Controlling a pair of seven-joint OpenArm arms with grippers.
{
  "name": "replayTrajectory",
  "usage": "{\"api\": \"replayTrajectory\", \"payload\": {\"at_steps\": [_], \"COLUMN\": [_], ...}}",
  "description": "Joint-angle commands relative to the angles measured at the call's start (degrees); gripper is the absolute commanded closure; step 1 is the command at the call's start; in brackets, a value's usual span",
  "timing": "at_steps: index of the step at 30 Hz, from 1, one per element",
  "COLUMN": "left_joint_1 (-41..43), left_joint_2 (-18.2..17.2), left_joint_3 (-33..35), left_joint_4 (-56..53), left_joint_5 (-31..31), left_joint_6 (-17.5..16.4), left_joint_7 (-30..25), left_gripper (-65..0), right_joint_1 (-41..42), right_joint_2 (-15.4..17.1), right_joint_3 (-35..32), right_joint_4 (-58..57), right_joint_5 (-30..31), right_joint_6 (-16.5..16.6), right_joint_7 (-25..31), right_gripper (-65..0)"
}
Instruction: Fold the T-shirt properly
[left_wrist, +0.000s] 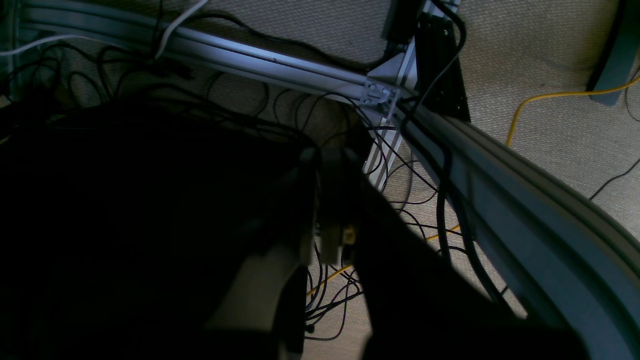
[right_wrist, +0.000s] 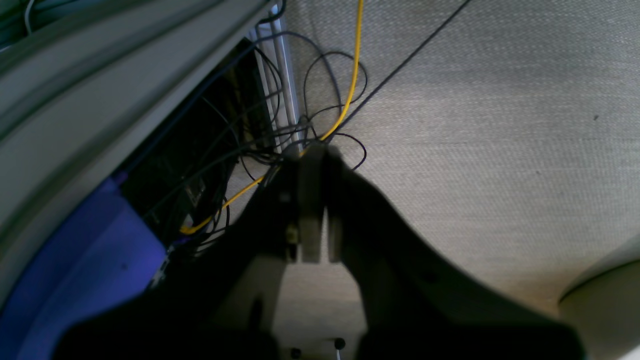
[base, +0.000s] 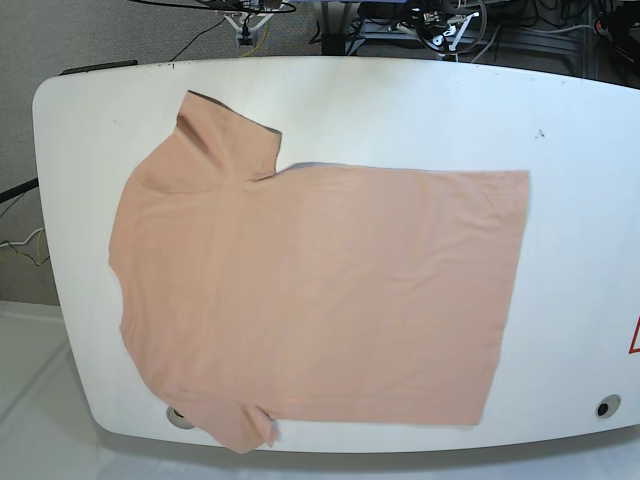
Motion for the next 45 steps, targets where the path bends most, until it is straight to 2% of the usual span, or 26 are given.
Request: {"api": "replayTrajectory", "payload": {"at_steps": [1, 21, 45], "left_joint_1": [0.3, 0.3, 1.9], "left_joint_2": [0.1, 0.1, -0.2], "left_joint_3": [0.6, 0.7, 1.4], "left_joint_4": [0.0, 0.0, 0.0], "left_joint_5": [-0.4, 0.2, -0.3], "left_joint_6": [-0.1, 0.0, 0.2], "left_joint_7": [-0.8, -0.9, -1.2], "left_gripper": [-0.3, -0.5, 0.0], "right_joint_1": [-0.5, -0.7, -0.8], "right_joint_2": [0.4, 0.3, 2.2], "right_joint_3": [0.6, 0.3, 0.6], "right_joint_4": [-0.1, -0.3, -0.1], "right_joint_5": [-0.2, -0.2, -0.4], "right_joint_6": [-0.4, -0.3, -0.3], "right_joint_7": [1.3, 1.5, 1.6], "right_gripper": [-0.5, -0.6, 0.0]}}
